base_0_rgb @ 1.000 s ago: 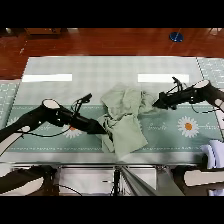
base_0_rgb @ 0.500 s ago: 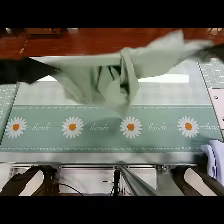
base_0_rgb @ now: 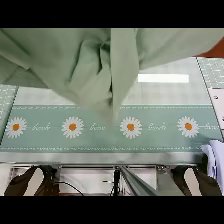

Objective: Fold the shirts.

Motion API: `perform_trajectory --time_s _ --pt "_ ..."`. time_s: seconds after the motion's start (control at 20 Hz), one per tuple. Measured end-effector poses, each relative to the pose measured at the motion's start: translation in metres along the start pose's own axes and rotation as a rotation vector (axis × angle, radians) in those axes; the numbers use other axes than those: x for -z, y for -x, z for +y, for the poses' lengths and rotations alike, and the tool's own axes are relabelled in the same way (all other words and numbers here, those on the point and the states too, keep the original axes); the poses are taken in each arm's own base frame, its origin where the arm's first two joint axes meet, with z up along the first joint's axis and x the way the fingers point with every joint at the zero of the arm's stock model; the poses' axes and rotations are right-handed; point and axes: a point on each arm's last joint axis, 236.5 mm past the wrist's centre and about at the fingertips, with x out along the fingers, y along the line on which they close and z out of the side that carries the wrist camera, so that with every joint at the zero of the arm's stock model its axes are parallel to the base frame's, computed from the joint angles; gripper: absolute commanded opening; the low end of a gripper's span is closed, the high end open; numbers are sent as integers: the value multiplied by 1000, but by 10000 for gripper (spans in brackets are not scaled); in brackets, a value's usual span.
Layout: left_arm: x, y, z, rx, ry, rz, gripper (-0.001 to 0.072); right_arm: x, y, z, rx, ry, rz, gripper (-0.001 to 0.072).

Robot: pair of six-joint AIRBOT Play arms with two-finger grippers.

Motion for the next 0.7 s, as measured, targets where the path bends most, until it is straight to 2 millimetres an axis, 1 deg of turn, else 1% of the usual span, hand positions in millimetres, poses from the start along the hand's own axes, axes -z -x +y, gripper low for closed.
perform_trajectory --time_s 0.05,0.1,0.2,0.4,0.5,0.55,0.6,0.7 --pt "-1 3 -1 -14 -4 -1 26 -1 8 4 9 9 -3 31" --pt "-1 6 -4 -20 -2 5 26 4 15 8 14 6 20 31" --pt "8 10 -12 -19 17 44 26 23 27 18 4 -28 104 31" --pt "43 23 -40 24 73 180 26 90 52 38 -36 -108 397 31" --pt "61 27 -50 40 111 234 26 122 66 42 -43 -143 542 31" --pt "71 28 -53 52 137 261 26 140 73 42 -43 -163 617 31" --pt "84 26 -51 58 177 290 26 156 77 44 -52 -186 679 31" --pt "120 18 -45 81 277 366 26 193 82 45 -78 -234 808 31"
